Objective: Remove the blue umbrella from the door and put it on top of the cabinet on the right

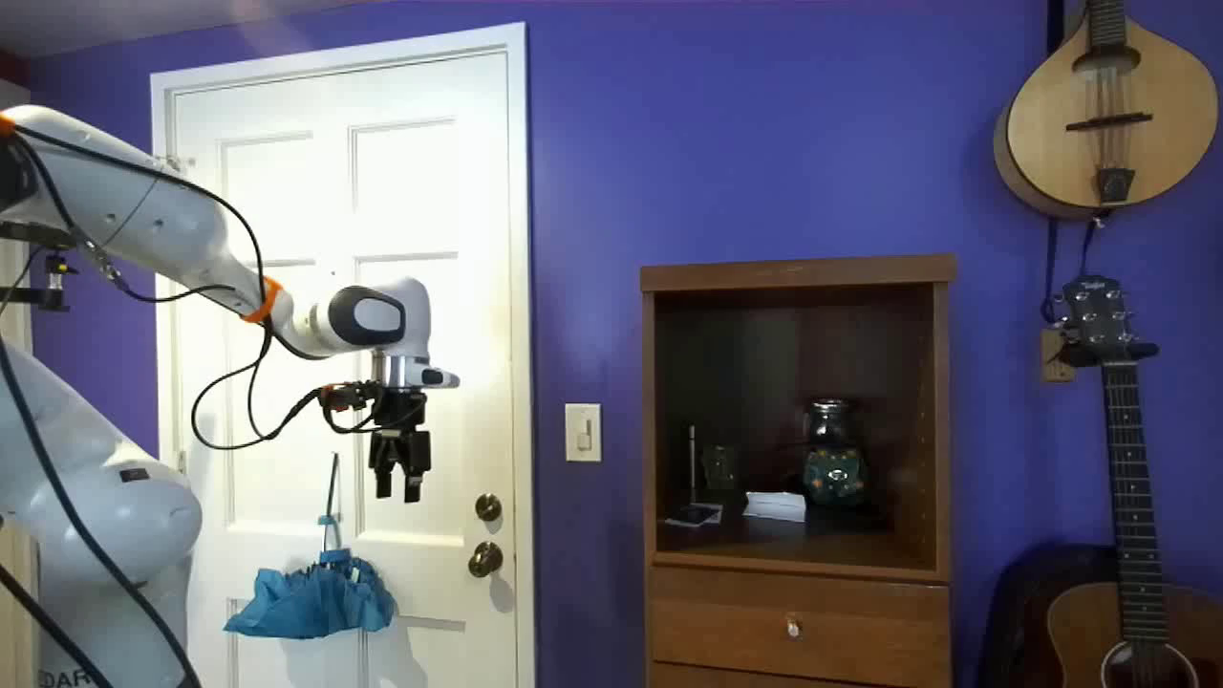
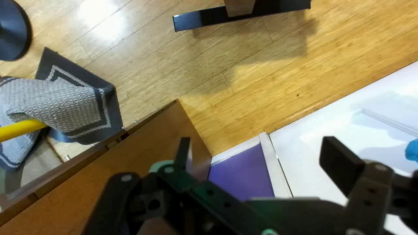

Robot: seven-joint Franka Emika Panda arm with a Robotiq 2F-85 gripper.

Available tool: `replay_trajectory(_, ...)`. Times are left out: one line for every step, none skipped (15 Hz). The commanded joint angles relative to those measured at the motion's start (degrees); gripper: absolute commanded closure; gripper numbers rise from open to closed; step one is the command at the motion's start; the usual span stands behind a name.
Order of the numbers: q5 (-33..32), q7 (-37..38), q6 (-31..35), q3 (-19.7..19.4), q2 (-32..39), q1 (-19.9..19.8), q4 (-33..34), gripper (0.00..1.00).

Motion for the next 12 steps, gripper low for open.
replay_trajectory(-0.25,0.20,-0.12,-0.41,0.03,0.43,0.08,0.00)
replay_trajectory(-0.25,0.20,-0.12,-0.41,0.03,0.43,0.08,0.00)
replay_trajectory(-0.25,0.20,-0.12,-0.41,0.03,0.43,0.08,0.00)
replay_trajectory(-0.25,0.20,-0.12,-0.41,0.03,0.43,0.08,0.00)
replay_trajectory(-0.25,0.20,-0.12,-0.41,0.03,0.43,0.08,0.00)
replay_trajectory(-0.25,0.20,-0.12,-0.41,0.03,0.43,0.08,0.00)
replay_trajectory(-0.25,0.20,-0.12,-0.41,0.03,0.43,0.08,0.00)
replay_trajectory(-0.25,0.20,-0.12,-0.41,0.03,0.43,0.08,0.00)
replay_trajectory(-0.25,0.20,-0.12,-0.41,0.03,0.43,0.08,0.00)
replay_trajectory(-0.25,0.20,-0.12,-0.41,0.03,0.43,0.08,0.00)
replay_trajectory(0.48,-0.23,0.84,0.11,2.06,1.52,0.42,0.00)
replay_trajectory(0.82,0.65,1.74,1.35,4.12,2.41,0.67,0.00)
